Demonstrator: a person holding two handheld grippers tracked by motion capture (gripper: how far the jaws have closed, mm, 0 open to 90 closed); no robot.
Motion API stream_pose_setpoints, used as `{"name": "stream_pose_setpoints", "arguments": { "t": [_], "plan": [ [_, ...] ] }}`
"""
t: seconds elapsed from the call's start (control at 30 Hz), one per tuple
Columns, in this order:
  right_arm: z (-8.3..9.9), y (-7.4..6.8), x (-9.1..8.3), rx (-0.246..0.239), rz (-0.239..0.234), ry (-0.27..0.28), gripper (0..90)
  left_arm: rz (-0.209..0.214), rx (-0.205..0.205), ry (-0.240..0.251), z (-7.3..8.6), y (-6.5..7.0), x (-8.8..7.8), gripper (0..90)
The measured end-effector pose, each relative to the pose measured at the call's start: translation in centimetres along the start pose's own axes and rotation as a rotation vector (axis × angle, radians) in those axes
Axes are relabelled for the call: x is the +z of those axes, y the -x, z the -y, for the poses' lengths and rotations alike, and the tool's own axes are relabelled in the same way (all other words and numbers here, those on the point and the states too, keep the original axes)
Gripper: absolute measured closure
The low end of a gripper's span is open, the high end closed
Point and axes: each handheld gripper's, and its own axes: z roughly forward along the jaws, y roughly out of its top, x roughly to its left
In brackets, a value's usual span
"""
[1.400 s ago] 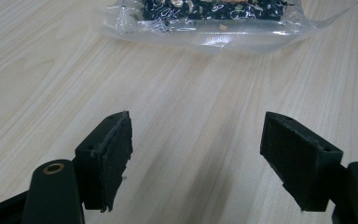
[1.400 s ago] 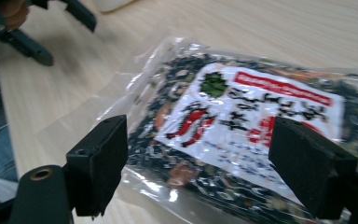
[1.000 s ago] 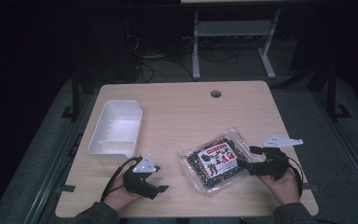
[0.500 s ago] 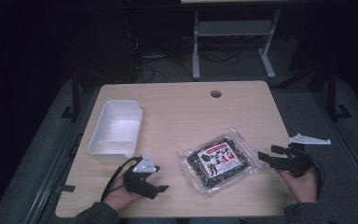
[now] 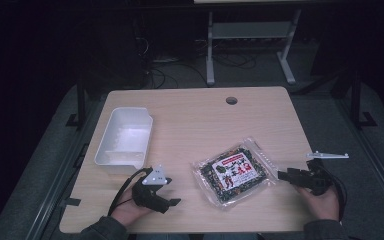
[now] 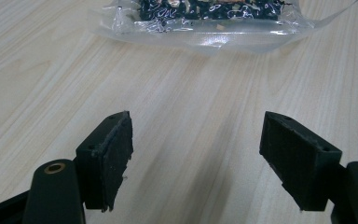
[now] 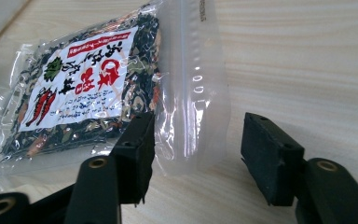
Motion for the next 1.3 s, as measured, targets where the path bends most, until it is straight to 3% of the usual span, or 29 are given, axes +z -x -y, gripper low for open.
{"name": "stream_pose_setpoints", "arguments": {
  "t": [0.27, 0.57, 0.6, 0.8, 1.07, 1.3],
  "plan": [
    [0.3, 0.4, 0.6, 0.058, -0.051, -0.019, 59.5, 0.002, 0.001, -0.002, 0.0, 0.0, 0.1, 24.8],
    [0.3, 0.6, 0.9, 0.068, -0.059, -0.021, 77.2, 0.004, 0.003, -0.004, -0.1, 0.0, 0.2, 24.8],
    [0.3, 0.6, 0.9, 0.071, -0.072, -0.015, 82.6, 0.005, 0.001, -0.003, -0.1, 0.0, 0.2, 24.9],
    [0.1, 0.5, 0.6, 0.067, -0.100, 0.014, 89.4, 0.006, 0.000, 0.000, -0.1, 0.0, 0.2, 24.9],
    [-1.0, -0.6, -0.6, 0.020, -0.131, 0.068, 90.0, 0.009, -0.010, 0.008, -0.2, -0.3, 0.1, 25.1],
    [-2.5, -2.3, -2.1, -0.067, -0.185, 0.099, 90.0, 0.008, -0.033, 0.034, -0.2, -0.7, -0.1, 25.1]
  ]
}}
